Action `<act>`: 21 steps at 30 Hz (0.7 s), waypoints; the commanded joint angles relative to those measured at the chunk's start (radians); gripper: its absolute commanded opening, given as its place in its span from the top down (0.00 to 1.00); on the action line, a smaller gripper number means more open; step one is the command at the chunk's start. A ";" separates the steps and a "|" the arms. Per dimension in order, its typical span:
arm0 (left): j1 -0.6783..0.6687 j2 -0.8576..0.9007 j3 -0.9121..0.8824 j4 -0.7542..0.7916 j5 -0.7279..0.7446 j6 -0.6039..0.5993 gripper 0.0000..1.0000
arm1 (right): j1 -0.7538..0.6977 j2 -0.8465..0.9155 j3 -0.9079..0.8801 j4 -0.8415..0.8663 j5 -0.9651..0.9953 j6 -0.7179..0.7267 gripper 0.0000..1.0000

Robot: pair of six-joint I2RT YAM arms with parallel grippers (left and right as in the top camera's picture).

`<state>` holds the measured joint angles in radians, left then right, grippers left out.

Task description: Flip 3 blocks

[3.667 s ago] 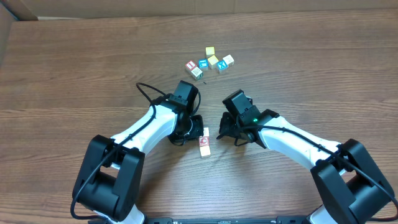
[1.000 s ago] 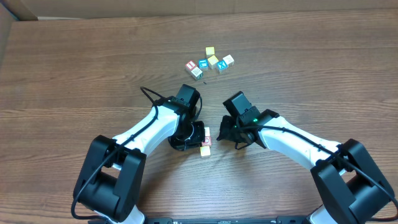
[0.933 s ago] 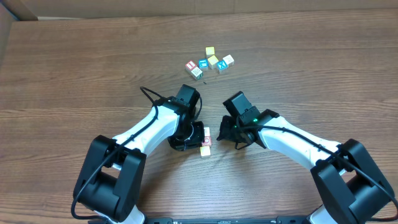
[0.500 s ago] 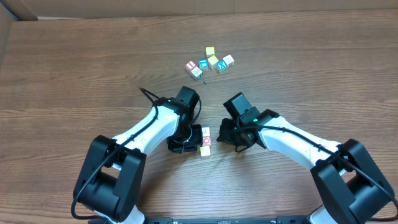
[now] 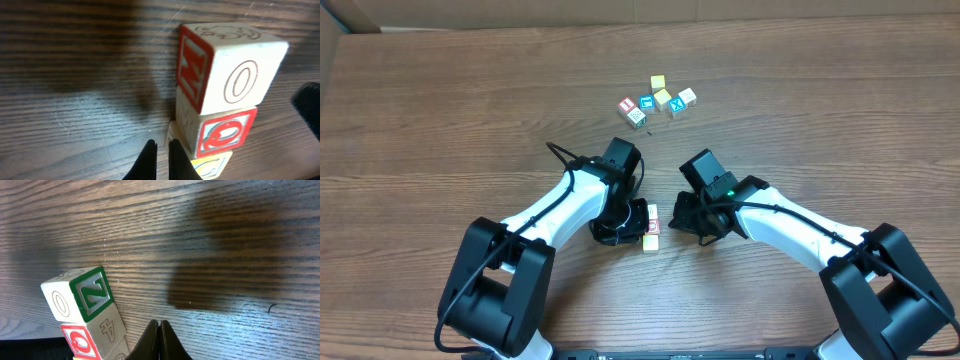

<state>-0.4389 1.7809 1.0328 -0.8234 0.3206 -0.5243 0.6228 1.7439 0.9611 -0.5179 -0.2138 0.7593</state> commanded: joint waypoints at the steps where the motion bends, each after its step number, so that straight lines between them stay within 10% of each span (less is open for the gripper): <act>1: -0.001 0.005 -0.004 0.010 0.029 0.000 0.96 | 0.005 0.002 0.008 0.000 -0.009 -0.001 0.96; 21: -0.015 0.005 -0.004 -0.060 0.017 0.008 0.96 | 0.040 0.002 0.008 -0.131 -0.080 0.030 0.96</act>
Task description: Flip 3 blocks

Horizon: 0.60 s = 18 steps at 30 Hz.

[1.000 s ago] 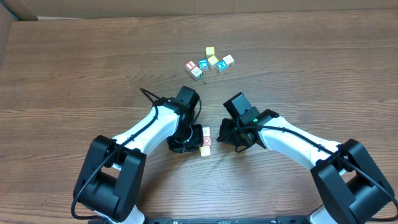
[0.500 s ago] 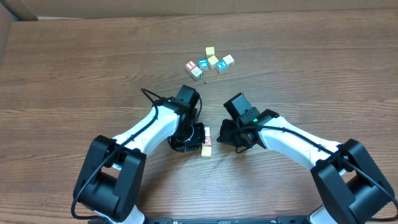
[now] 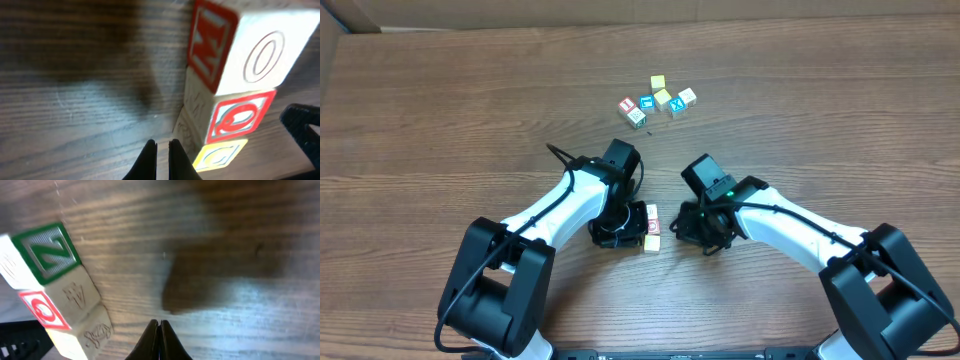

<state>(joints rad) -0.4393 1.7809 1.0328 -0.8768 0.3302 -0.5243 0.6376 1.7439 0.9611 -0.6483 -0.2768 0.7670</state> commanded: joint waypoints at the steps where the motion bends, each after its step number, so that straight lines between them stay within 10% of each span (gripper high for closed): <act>1: -0.021 0.005 -0.004 -0.006 0.007 0.008 0.96 | 0.033 0.002 0.008 0.000 -0.016 0.034 0.96; 18: -0.051 0.005 -0.006 0.008 -0.056 0.000 0.96 | 0.049 0.002 0.008 0.010 -0.014 0.075 0.96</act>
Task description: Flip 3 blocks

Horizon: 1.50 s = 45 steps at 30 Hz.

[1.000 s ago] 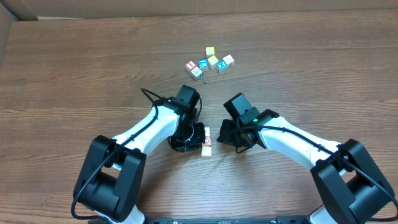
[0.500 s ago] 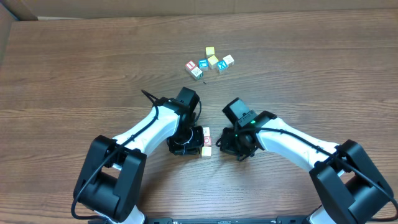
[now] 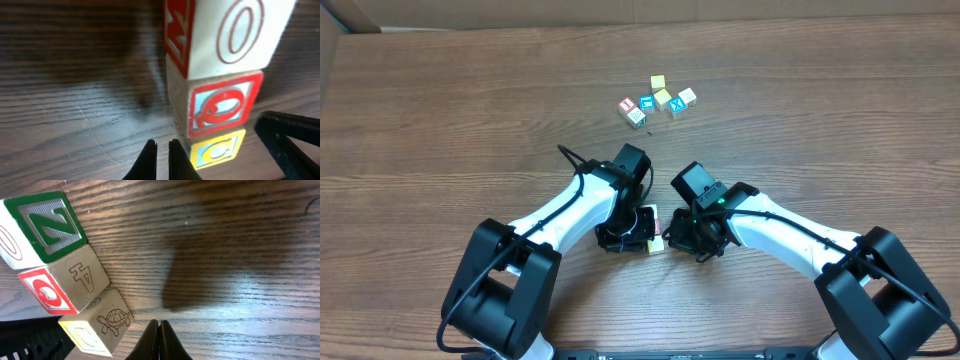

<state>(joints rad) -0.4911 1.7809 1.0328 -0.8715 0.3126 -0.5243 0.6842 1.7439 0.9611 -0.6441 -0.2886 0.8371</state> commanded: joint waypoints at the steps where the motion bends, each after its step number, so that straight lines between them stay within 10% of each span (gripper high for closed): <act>1: 0.003 0.005 -0.005 0.005 -0.040 0.000 0.96 | 0.002 0.002 0.008 0.004 -0.002 0.006 0.96; 22: 0.166 0.005 -0.005 0.365 -0.058 0.021 0.96 | 0.164 0.002 0.006 -0.019 0.097 0.422 0.96; 45: 0.130 0.080 -0.005 0.442 -0.003 0.031 0.96 | 0.190 0.034 0.006 0.018 0.133 0.473 0.96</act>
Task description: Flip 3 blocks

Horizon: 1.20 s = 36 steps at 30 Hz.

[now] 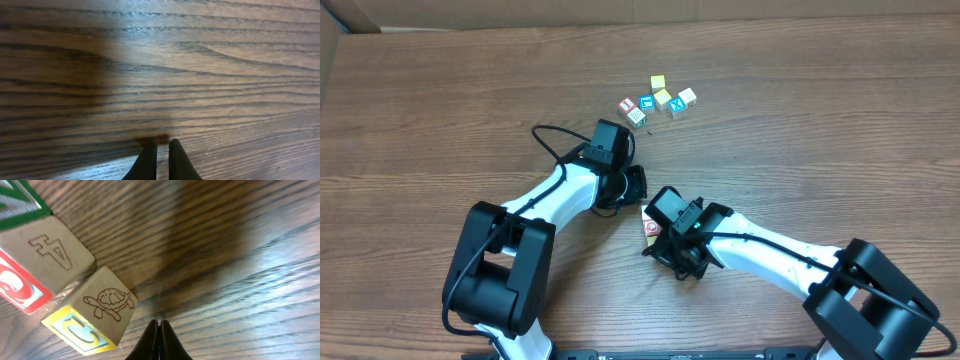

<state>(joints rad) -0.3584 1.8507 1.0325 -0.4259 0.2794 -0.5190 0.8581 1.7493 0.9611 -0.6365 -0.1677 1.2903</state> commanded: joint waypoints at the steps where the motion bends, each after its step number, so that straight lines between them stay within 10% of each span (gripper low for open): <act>1: -0.002 0.010 -0.004 -0.006 0.029 0.025 0.96 | 0.016 0.032 0.006 0.014 0.010 0.019 0.96; 36: -0.003 0.010 -0.004 -0.049 0.027 0.041 0.96 | 0.017 0.032 0.006 0.094 0.037 0.024 0.96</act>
<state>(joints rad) -0.3584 1.8507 1.0325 -0.4713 0.2970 -0.5117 0.8711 1.7721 0.9611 -0.5484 -0.1577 1.3083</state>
